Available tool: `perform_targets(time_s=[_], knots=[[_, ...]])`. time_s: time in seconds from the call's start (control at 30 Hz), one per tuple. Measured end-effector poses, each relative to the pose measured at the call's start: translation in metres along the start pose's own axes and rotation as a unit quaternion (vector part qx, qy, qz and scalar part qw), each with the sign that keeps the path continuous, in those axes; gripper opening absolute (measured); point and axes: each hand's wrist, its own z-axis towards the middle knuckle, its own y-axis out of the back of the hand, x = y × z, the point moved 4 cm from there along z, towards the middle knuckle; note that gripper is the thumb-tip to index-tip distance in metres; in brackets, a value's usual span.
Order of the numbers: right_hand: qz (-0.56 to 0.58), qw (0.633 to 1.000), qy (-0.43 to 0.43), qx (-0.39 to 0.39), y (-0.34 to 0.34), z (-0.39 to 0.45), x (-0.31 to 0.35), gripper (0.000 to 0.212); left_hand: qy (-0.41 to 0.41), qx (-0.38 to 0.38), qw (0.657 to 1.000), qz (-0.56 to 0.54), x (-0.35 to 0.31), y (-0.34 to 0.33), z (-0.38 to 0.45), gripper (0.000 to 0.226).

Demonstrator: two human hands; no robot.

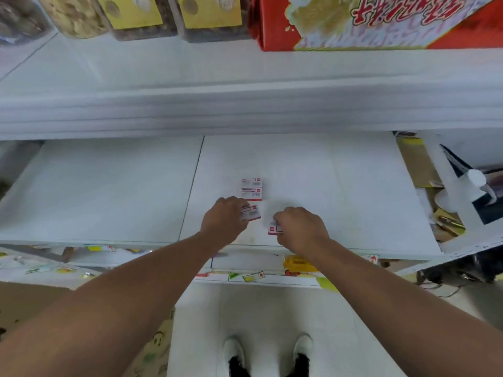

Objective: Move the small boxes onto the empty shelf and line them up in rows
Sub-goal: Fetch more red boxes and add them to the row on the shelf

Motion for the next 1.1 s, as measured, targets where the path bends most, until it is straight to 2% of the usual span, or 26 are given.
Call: perform_targets(time_s=[0.23, 0.4, 0.57, 0.73, 0.97, 1.03, 1.1], knots=[[0.022, 0.999, -0.04, 0.003, -0.024, 0.016, 0.007, 0.03, -0.029, 0.017, 0.999, -0.014, 0.02, -0.033, 0.032, 0.049], [0.035, 0.999, -0.04, 0.008, -0.036, 0.025, 0.021, 0.037, -0.038, -0.023, 0.998, -0.037, 0.035, -0.039, 0.027, 0.057], [0.026, 0.999, -0.021, 0.01, -0.037, 0.036, 0.045, 0.049, -0.011, -0.046, 0.996, -0.075, 0.066, -0.028, 0.001, 0.037], [0.003, 1.0, 0.014, 0.007, -0.046, 0.05, 0.068, 0.051, 0.032, -0.03, 0.992, -0.119, 0.095, -0.029, -0.025, 0.035], [0.023, 0.999, -0.007, -0.041, -0.066, 0.049, 0.071, 0.05, 0.043, -0.05, 0.983, -0.169, 0.097, -0.04, -0.048, 0.035], [0.054, 0.996, -0.017, -0.075, -0.066, 0.04, 0.066, 0.049, 0.051, -0.049, 0.978, -0.197, 0.091, -0.042, -0.049, 0.036], [0.123, 0.986, -0.045, -0.105, -0.069, 0.031, 0.058, 0.047, 0.099, -0.044, 0.958, -0.265, 0.083, -0.043, -0.049, 0.037]])
